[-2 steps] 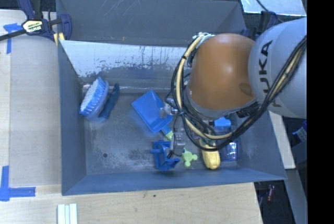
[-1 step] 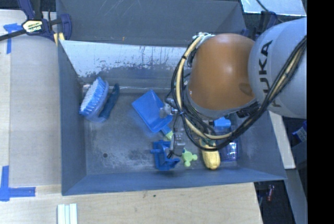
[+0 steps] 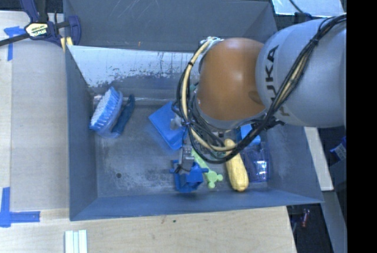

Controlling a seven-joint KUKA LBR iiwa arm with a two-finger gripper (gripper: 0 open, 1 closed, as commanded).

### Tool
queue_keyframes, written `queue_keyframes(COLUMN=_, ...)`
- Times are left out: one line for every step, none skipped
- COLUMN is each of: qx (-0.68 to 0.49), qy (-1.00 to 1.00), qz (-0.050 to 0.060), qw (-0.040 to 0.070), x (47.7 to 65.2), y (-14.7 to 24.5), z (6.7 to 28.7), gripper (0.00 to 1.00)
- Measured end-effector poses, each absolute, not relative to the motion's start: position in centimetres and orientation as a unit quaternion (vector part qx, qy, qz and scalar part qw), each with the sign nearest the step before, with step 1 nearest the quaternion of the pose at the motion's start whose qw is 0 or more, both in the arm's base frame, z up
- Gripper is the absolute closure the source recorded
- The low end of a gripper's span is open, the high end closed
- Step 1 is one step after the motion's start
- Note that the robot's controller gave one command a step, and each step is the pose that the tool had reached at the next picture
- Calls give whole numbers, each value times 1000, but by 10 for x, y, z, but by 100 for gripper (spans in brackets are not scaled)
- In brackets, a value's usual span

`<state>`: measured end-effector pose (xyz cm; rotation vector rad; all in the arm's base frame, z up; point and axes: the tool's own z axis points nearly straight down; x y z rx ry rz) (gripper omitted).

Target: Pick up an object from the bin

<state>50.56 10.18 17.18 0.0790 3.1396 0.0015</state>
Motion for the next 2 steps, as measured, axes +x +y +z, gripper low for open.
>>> queue_keyframes(qx=20, qy=1000, qz=1, qw=5, x=527, y=96, z=177, gripper=0)
queue_keyframes(qx=53, qy=999, qz=0, qw=0, x=512, y=81, z=127, gripper=0)
